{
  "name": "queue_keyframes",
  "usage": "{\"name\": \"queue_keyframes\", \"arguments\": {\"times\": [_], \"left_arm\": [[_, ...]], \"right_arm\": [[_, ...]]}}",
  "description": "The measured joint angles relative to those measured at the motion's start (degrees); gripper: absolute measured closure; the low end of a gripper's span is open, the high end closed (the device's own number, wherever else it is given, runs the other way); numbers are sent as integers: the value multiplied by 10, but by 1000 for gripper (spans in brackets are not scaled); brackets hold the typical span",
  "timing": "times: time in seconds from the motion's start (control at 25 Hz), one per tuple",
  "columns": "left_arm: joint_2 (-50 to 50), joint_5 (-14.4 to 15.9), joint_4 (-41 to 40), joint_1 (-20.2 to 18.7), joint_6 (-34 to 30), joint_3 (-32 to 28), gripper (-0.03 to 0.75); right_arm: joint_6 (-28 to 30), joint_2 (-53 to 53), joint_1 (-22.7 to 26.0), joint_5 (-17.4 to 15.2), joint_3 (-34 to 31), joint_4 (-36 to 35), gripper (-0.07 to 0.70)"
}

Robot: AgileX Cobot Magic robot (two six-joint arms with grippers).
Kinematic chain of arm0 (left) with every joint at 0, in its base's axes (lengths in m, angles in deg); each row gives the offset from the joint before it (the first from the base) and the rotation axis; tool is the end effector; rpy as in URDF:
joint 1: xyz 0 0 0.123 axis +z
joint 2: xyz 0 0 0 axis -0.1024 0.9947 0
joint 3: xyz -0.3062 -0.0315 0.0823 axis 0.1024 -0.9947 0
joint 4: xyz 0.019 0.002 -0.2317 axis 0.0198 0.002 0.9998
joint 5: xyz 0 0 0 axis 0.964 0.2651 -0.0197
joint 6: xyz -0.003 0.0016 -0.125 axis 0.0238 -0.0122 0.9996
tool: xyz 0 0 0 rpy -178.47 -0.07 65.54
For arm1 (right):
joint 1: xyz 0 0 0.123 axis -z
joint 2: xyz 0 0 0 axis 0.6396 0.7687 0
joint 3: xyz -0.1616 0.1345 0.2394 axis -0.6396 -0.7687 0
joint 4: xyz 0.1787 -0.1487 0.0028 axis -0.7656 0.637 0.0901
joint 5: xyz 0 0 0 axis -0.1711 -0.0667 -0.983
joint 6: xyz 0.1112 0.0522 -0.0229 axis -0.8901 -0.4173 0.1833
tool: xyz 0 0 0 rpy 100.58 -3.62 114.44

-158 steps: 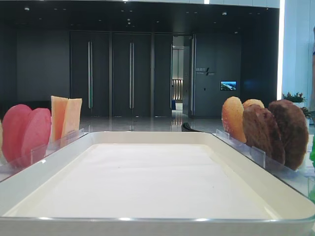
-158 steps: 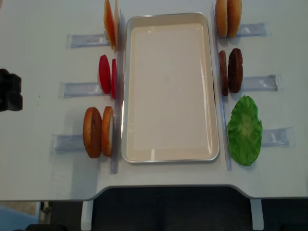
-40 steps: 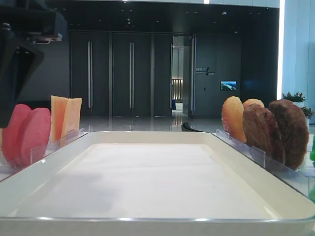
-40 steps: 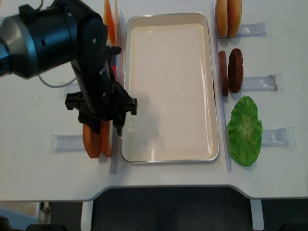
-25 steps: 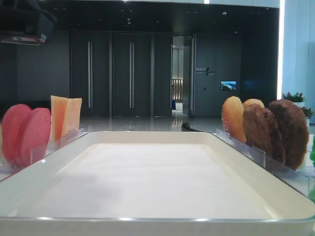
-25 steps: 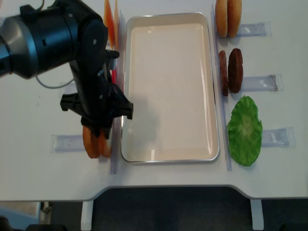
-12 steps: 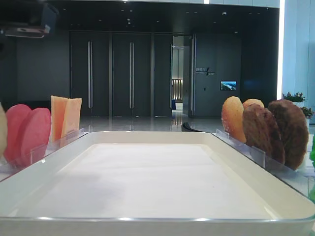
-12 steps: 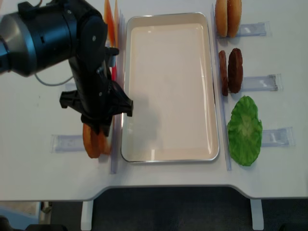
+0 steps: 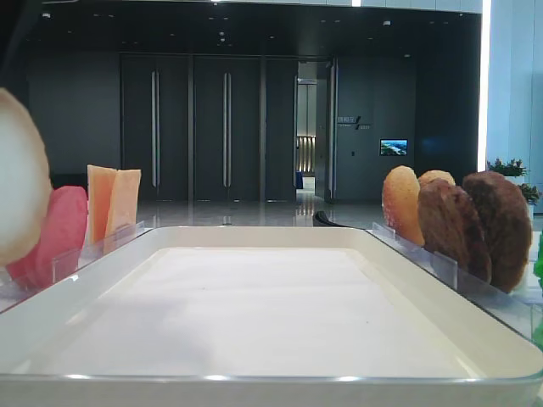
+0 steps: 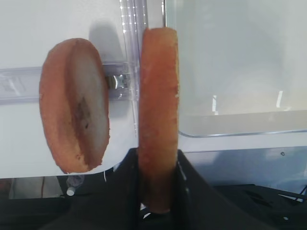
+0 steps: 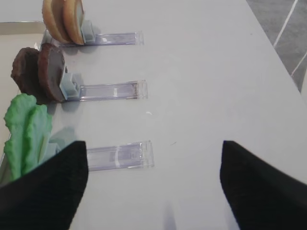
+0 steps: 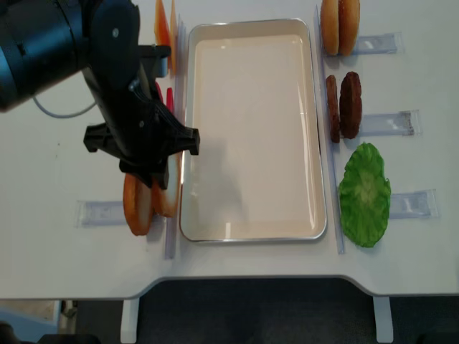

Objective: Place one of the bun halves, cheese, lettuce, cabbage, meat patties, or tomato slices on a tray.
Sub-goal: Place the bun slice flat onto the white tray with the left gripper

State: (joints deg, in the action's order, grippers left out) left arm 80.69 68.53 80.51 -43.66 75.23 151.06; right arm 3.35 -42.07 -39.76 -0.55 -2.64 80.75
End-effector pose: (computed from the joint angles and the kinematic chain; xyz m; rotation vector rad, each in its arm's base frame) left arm 0.2021 -0.1566 0.2552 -0.0651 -3.1388 -0.0022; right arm -0.0313 0.0000 0.2458 -0.0068 2.1063 -0.0038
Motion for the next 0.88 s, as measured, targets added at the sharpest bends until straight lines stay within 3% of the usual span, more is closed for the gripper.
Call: {"name": "queue_keyframes", "arguments": {"times": [0.32, 0.88], "left_arm": [[-7, -3, 52, 0, -20, 2, 592], [-7, -114, 167, 0, -125, 2, 593]], "right_arm": [[0, 0, 0, 0, 0, 0, 84], [0, 0, 0, 0, 0, 0, 84]]}}
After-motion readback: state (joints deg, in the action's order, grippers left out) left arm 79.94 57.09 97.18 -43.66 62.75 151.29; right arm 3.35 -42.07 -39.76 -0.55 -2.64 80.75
